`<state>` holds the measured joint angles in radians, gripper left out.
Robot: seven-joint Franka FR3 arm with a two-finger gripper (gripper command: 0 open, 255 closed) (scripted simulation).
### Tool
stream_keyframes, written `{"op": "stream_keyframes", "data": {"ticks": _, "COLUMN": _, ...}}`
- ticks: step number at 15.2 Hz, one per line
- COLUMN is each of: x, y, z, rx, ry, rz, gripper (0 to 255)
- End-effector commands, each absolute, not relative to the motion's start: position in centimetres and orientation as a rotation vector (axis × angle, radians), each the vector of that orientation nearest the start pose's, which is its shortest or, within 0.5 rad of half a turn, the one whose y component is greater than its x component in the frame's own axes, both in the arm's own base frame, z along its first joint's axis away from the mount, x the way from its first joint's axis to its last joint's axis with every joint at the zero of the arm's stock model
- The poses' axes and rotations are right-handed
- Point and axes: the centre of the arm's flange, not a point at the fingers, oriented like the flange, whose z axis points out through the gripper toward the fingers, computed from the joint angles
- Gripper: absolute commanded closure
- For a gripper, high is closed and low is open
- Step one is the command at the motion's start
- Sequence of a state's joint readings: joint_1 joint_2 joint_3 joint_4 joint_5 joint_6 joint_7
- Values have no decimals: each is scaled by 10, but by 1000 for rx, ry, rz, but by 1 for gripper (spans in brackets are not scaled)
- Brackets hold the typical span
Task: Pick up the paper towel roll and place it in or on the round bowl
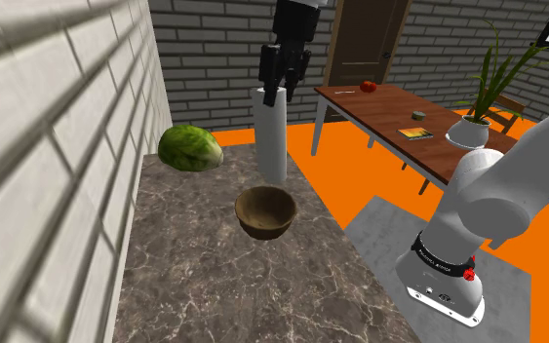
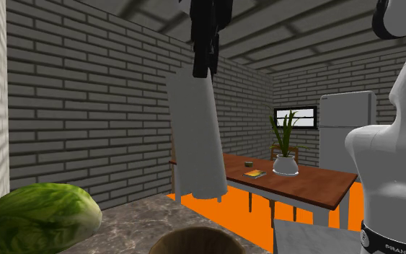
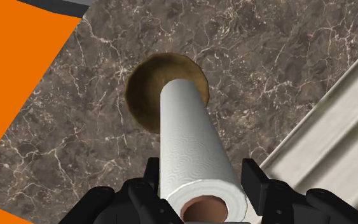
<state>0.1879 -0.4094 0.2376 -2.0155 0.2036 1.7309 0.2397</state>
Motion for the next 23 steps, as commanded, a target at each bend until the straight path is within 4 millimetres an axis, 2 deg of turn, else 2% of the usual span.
{"op": "stream_keyframes", "data": {"ticks": 1, "x": 386, "y": 216, "z": 614, "rx": -2991, "ry": -227, "rz": -113, "gripper": 255}}
{"op": "stream_keyframes", "data": {"ticks": 19, "x": 386, "y": 216, "z": 519, "rx": -2991, "ry": -227, "rz": -113, "gripper": 255}}
{"op": "stream_keyframes", "data": {"ticks": 23, "x": 386, "y": 216, "z": 516, "rx": -2991, "ry": -227, "rz": -113, "gripper": 255}}
